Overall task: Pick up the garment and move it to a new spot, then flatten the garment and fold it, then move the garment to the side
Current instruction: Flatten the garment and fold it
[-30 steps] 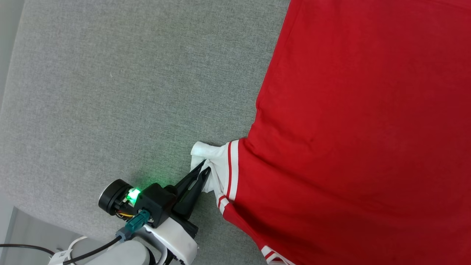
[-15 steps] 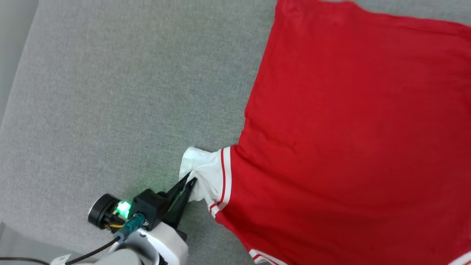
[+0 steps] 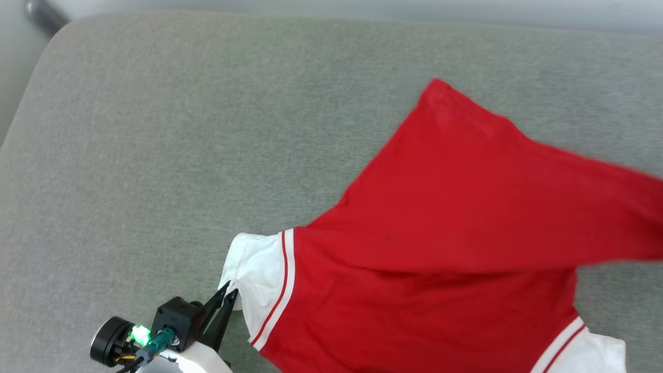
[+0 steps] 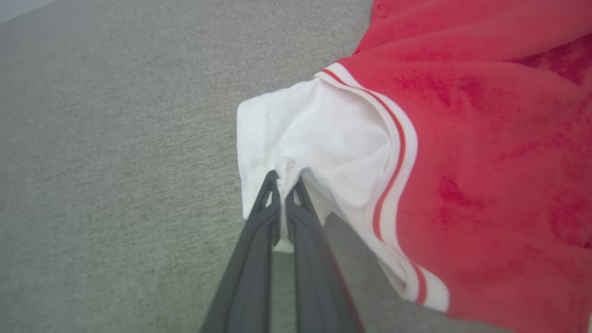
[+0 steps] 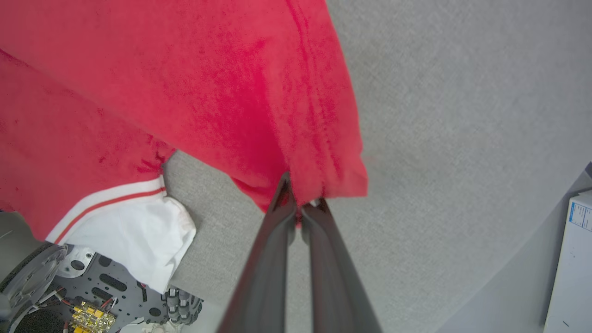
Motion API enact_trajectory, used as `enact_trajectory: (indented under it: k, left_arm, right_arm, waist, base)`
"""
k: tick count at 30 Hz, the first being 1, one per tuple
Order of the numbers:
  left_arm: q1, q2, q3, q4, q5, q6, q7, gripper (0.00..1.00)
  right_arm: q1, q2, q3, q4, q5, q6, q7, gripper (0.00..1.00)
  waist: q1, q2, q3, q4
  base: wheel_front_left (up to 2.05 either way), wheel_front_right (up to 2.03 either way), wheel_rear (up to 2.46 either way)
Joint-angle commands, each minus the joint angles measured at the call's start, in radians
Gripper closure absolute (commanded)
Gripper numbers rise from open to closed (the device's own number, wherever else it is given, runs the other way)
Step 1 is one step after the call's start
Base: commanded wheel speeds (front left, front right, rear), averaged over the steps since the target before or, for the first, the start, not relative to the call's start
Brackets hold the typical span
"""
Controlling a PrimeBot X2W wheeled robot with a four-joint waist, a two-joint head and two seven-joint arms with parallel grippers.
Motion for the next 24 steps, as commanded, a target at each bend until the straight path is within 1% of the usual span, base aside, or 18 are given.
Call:
enact_trajectory:
  k: [1, 3, 4, 5, 6, 7, 8, 9, 15, 19, 20, 21, 22, 24]
  left_arm:
    - [0.023, 0.007, 0.002, -0.007, -0.006, 0.010, -0.002, 1.00]
    - [0.031, 0.017, 0.005, -0.012, -0.010, 0.015, -0.004, 1.00]
    - [0.031, 0.017, 0.005, -0.012, -0.010, 0.015, -0.004, 1.00]
    - [0.042, 0.024, 0.005, -0.016, -0.016, 0.019, -0.006, 1.00]
    - [0.042, 0.024, 0.005, -0.016, -0.016, 0.019, -0.006, 1.00]
    - [0.050, 0.028, 0.006, -0.019, -0.018, 0.021, -0.006, 1.00]
    - [0.051, 0.030, 0.005, -0.021, -0.018, 0.020, -0.004, 1.00]
    - [0.051, 0.030, 0.005, -0.021, -0.018, 0.020, -0.004, 1.00]
    - [0.044, 0.038, 0.003, -0.027, -0.019, 0.018, 0.004, 1.00]
    - [0.050, 0.039, 0.002, -0.026, -0.024, 0.020, 0.005, 1.00]
    - [0.053, 0.040, 0.001, -0.025, -0.024, 0.021, 0.006, 1.00]
    - [0.056, 0.042, 0.000, -0.025, -0.024, 0.022, 0.007, 1.00]
    - [0.055, 0.045, -0.001, -0.026, -0.024, 0.022, 0.007, 1.00]
    - [0.051, 0.049, -0.002, -0.031, -0.021, 0.022, 0.012, 1.00]
  right_arm:
    - [0.104, -0.034, -0.003, -0.016, 0.019, -0.001, -0.033, 1.00]
    - [0.203, -0.056, -0.009, -0.017, 0.035, -0.001, -0.069, 1.00]
    - [0.203, -0.056, -0.009, -0.017, 0.035, -0.001, -0.069, 1.00]
    - [0.304, -0.069, -0.011, -0.009, 0.047, -0.001, -0.109, 1.00]
    - [0.304, -0.069, -0.011, -0.009, 0.047, -0.001, -0.109, 1.00]
    - [0.399, -0.064, -0.018, 0.004, 0.059, -0.001, -0.152, 1.00]
    - [0.447, -0.061, -0.019, 0.009, 0.063, -0.001, -0.172, 1.00]
    - [0.447, -0.061, -0.019, 0.009, 0.063, -0.001, -0.172, 1.00]
    - [0.681, -0.025, -0.008, 0.011, 0.077, -0.001, -0.263, 1.00]
    - [0.748, 0.010, -0.021, 0.007, 0.063, -0.001, -0.309, 1.00]
    - [0.750, 0.018, -0.032, 0.010, 0.061, -0.001, -0.317, 0.92]
    - [0.743, 0.026, -0.049, 0.012, 0.061, -0.001, -0.327, 0.60]
    - [0.728, 0.030, -0.071, 0.013, 0.057, -0.001, -0.340, 0.00]
    - [0.700, 0.027, -0.113, 0.008, 0.052, -0.001, -0.353, 0.00]
  waist:
    - [-0.0001, 0.0000, -0.041, -0.043]
    - [-0.0001, 0.0000, -0.050, -0.057]
    - [-0.0001, 0.0000, -0.050, -0.057]
    - [-0.0001, 0.0000, -0.057, -0.070]
    - [-0.0001, 0.0000, -0.057, -0.070]
    - [-0.0001, 0.0000, -0.059, -0.079]
    - [-0.0001, 0.0000, -0.060, -0.082]
    - [-0.0001, 0.0000, -0.060, -0.082]
    - [-0.0001, 0.0000, -0.063, -0.092]
    - [-0.0001, 0.0000, -0.070, -0.100]
    - [-0.0001, 0.0000, -0.073, -0.103]
    - [-0.0001, 0.0000, -0.077, -0.106]
    - [-0.0001, 0.0000, -0.079, -0.108]
    - [-0.0001, 0.0000, -0.083, -0.110]
  base:
    - [0.00, 0.00, 0.00]
    - [0.00, 0.00, 0.00]
    - [0.00, 0.00, 0.00]
    - [0.00, 0.00, 0.00]
    - [0.00, 0.00, 0.00]
    - [0.00, 0.00, 0.00]
    - [0.00, 0.00, 0.00]
    - [0.00, 0.00, 0.00]
    - [0.00, 0.00, 0.00]
    - [0.00, 0.00, 0.00]
    - [0.00, 0.00, 0.00]
    - [0.00, 0.00, 0.00]
    - [0.00, 0.00, 0.00]
    - [0.00, 0.00, 0.00]
